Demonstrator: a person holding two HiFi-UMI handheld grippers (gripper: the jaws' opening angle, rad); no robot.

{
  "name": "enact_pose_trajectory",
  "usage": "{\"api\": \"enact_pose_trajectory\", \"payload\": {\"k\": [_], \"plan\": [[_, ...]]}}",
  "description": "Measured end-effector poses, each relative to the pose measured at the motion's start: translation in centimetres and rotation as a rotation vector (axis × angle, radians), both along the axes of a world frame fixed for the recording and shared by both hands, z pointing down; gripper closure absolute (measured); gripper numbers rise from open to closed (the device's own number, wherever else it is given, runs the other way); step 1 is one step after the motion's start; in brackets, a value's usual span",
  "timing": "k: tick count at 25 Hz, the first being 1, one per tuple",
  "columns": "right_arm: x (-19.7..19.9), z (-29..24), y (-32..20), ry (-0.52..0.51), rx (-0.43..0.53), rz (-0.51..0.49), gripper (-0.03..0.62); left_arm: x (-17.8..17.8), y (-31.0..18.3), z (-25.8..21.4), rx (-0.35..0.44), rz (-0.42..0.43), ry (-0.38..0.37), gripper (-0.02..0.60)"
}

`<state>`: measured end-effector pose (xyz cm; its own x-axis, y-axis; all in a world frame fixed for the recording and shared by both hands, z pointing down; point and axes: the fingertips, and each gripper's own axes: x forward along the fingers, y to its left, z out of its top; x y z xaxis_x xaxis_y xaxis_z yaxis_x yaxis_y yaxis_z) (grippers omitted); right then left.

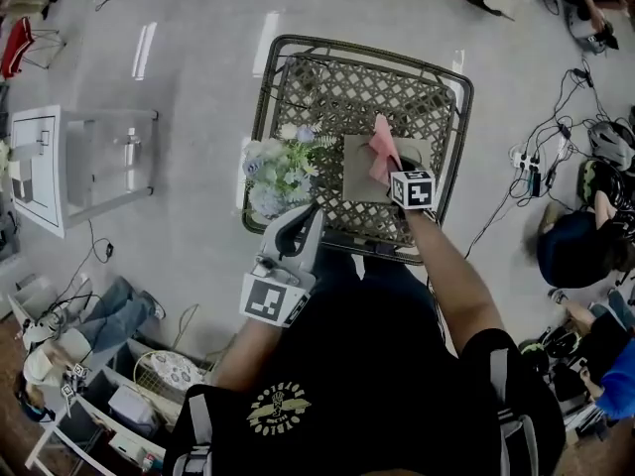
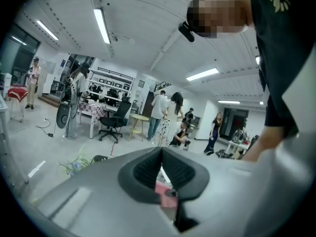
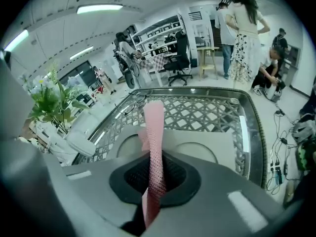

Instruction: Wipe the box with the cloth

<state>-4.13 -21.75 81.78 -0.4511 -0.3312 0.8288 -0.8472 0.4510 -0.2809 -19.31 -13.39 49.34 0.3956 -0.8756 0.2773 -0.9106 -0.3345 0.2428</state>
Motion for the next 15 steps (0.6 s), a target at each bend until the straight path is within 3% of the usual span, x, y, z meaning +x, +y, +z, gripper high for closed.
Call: {"api": "enact_pose_trajectory", "payload": {"k": [11, 15], "plan": [[10.8, 0.6, -0.6, 0.155, 0.005, 0.086, 0.577, 2.4, -1.0, 0.1, 0.003, -0.004, 0.023, 0.581], [10.1, -0.6, 0.6, 0.153, 0.012, 0.031, 0.577, 2.2, -0.6, -1.1, 0.005, -0.029, 0.008, 0.581]]}}
